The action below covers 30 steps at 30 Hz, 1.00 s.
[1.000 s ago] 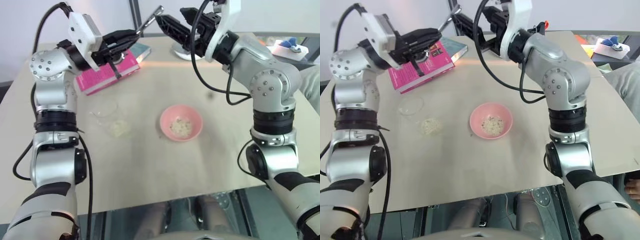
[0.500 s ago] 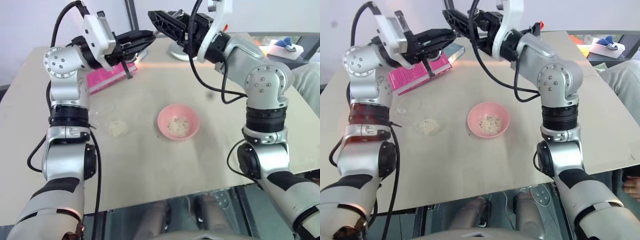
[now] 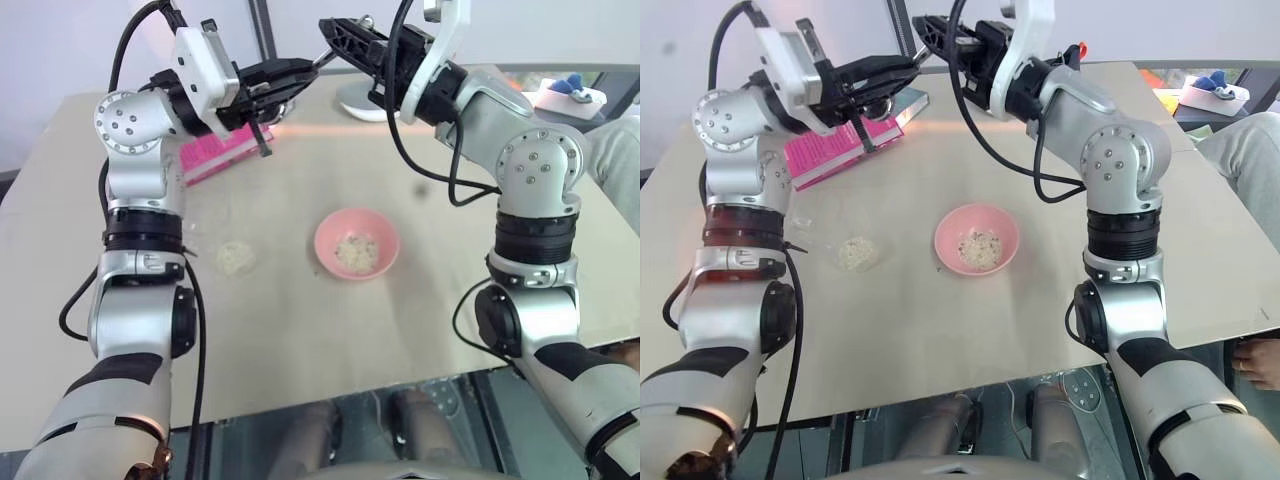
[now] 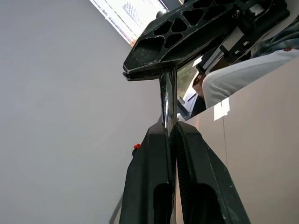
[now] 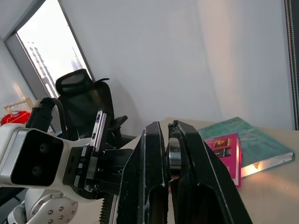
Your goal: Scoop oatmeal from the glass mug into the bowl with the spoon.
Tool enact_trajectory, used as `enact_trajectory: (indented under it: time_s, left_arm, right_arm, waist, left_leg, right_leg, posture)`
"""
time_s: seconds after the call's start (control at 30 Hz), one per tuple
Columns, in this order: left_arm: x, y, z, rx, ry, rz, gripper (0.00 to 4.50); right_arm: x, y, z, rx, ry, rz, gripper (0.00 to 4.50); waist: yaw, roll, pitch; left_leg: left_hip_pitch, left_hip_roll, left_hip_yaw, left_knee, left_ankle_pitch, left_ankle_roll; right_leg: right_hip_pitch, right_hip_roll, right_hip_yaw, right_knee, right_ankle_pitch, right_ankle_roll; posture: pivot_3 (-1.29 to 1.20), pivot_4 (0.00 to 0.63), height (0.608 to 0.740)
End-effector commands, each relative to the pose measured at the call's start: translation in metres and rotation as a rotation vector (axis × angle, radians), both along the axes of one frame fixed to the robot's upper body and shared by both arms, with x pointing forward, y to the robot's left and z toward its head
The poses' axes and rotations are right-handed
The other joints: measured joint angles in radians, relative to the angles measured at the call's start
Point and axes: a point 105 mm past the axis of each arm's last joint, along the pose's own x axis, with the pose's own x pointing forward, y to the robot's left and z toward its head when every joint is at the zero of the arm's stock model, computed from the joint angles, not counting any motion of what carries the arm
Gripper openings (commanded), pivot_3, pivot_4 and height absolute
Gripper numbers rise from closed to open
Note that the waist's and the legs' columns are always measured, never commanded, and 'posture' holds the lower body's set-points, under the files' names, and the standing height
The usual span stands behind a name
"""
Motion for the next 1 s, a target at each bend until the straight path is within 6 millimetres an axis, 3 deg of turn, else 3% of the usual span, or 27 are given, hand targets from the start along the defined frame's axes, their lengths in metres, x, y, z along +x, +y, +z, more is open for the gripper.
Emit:
enact_trajectory:
  time_s: [0.03,0.2,0.23,0.4,0.5,0.63,0.87,1.0]
  left_arm:
    - [-0.011,0.005,0.035,-0.121,0.0,-0.02,1.05]
    - [-0.022,0.049,0.041,-0.304,0.21,0.053,3.58]
    - [-0.025,0.056,0.041,-0.34,0.236,0.068,3.58]
    - [-0.044,0.128,0.02,-0.612,0.33,0.305,3.58]
    - [-0.059,0.162,-0.015,-0.663,0.394,0.449,3.58]
    - [-0.085,0.192,-0.056,-0.678,0.471,0.594,3.58]
    - [-0.122,0.216,-0.116,-0.674,0.641,0.731,3.58]
    - [-0.119,0.204,-0.146,-0.589,0.711,0.749,3.58]
  right_arm:
    - [-0.002,-0.013,0.024,0.066,-0.058,-0.015,0.0]
    - [0.008,-0.037,0.027,0.129,-0.037,-0.079,0.0]
    - [0.01,-0.041,0.025,0.138,-0.028,-0.089,0.0]
    - [0.019,-0.068,0.001,0.164,0.046,-0.154,0.0]
    - [0.021,-0.076,-0.012,0.177,0.086,-0.166,0.0]
    - [0.024,-0.085,-0.026,0.197,0.133,-0.189,0.0]
    - [0.026,-0.086,-0.035,0.228,0.178,-0.19,0.0]
    - [0.024,-0.08,-0.037,0.229,0.185,-0.18,0.0]
  waist:
    - [0.0,0.0,0.0]
    - [-0.016,0.001,0.0]
    - [-0.019,0.002,0.0]
    - [-0.027,0.004,0.0]
    - [-0.024,0.006,0.0]
    - [-0.016,0.006,0.0]
    - [0.01,0.008,0.001]
    - [0.029,0.008,0.001]
  left_leg:
    - [0.0,0.0,0.0,0.0,0.0,0.0]
    - [0.0,0.0,0.0,0.0,0.0,0.0]
    - [0.0,0.0,0.0,-0.001,0.0,0.0]
    - [0.002,0.0,0.001,-0.001,0.0,0.0]
    - [0.003,0.001,0.003,-0.001,0.0,0.0]
    - [0.004,0.001,0.005,-0.001,0.0,0.0]
    - [0.004,0.001,0.006,-0.002,0.0,0.0]
    - [0.004,0.001,0.006,-0.002,0.0,0.0]
  right_leg:
    - [0.0,0.0,0.0,0.0,0.0,0.0]
    - [-0.002,0.0,0.002,0.004,0.0,0.0]
    - [-0.002,0.0,0.002,0.005,0.0,0.0]
    - [-0.002,0.001,0.004,0.002,0.0,0.0]
    - [-0.003,0.001,0.006,0.006,0.0,0.0]
    - [-0.003,0.001,0.009,0.007,0.0,0.0]
    - [-0.003,0.002,0.01,0.005,0.0,-0.001]
    - [-0.003,0.001,0.01,0.005,0.001,-0.001]
  posture:
    - [0.0,0.15,0.74]
    - [0.0,0.15,0.74]
    - [0.0,0.15,0.74]
    - [0.0,0.15,0.74]
    - [0.0,0.15,0.74]
    - [0.0,0.15,0.74]
    - [0.0,0.15,0.74]
    - [0.0,0.15,0.74]
